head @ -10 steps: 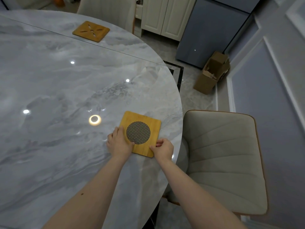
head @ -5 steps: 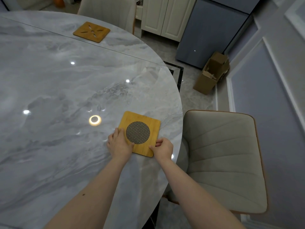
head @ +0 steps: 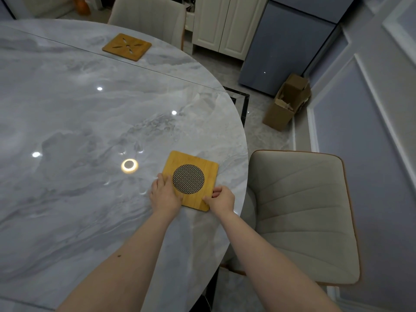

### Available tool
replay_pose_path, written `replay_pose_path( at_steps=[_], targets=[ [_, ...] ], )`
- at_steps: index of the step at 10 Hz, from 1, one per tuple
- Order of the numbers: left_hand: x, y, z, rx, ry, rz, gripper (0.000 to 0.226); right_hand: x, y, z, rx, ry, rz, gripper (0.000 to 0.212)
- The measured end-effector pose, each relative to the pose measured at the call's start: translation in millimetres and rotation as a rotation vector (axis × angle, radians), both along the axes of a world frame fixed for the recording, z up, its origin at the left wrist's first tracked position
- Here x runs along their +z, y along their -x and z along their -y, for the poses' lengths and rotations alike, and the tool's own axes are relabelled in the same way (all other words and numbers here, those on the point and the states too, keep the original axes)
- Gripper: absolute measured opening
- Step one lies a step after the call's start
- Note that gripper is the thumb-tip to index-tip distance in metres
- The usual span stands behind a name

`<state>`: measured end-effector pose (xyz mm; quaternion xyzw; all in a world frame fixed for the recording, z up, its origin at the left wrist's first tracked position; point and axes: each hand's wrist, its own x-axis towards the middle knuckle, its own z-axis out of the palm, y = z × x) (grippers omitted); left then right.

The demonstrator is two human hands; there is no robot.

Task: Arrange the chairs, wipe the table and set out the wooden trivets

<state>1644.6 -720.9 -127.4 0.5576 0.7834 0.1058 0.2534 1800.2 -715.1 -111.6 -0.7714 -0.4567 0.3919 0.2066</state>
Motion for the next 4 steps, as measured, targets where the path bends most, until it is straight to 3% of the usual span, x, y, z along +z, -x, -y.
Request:
replay_pose_path(
  at_steps=[2,4],
  targets=[
    [10.1,0.5,13.0,-0.065,0.008,0.015,0.054,14.0,3.1,10.1,0.039,0.029,-0.065,0.049],
    [24.1,9.9,30.2,-0.146,-0.052,-0.016,0.054,32.6,15.2,34.7,0.061,-0.035,-0.142,0.048]
  ],
)
